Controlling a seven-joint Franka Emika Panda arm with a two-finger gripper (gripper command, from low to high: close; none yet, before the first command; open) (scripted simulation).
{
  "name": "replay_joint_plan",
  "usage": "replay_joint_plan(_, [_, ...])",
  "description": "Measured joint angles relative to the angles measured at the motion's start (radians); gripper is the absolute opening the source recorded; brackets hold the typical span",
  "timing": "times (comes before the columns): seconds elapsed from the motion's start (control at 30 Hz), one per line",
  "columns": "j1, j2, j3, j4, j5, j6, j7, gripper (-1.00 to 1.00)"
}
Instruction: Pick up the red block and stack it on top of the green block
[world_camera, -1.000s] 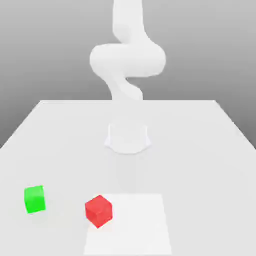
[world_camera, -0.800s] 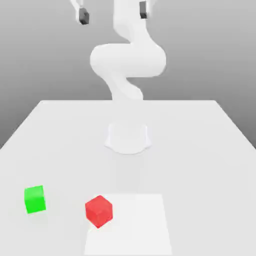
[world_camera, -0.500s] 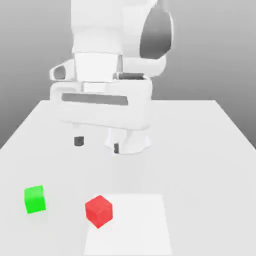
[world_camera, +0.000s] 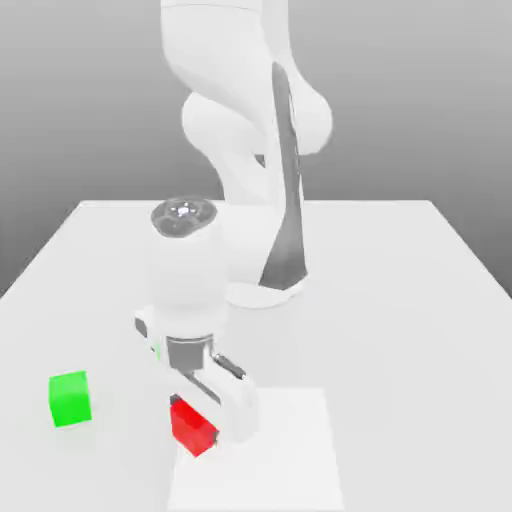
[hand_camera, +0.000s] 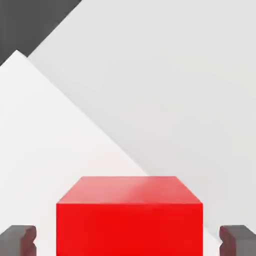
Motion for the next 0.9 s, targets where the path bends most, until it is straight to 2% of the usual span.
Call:
replay_joint_plan(0.13, [-0.001,0.000,0.001,0.000,-0.002,0.000,0.002,-1.00])
replay_joint_plan(0.33, [-0.005,-0.192,-0.001,-0.028,-0.011,-0.164,0.006,-1.00])
replay_joint_plan(0.73, [-0.313,-0.272,-0.140,0.035,-0.015,-0.308,-0.402,-1.00])
replay_joint_plan(0.8, [-0.367,-0.243,-0.152,0.043,-0.004,-0.287,-0.449,-1.00])
replay_joint_plan(0.9, [-0.356,-0.147,-0.121,0.049,0.030,-0.198,-0.485,-1.00])
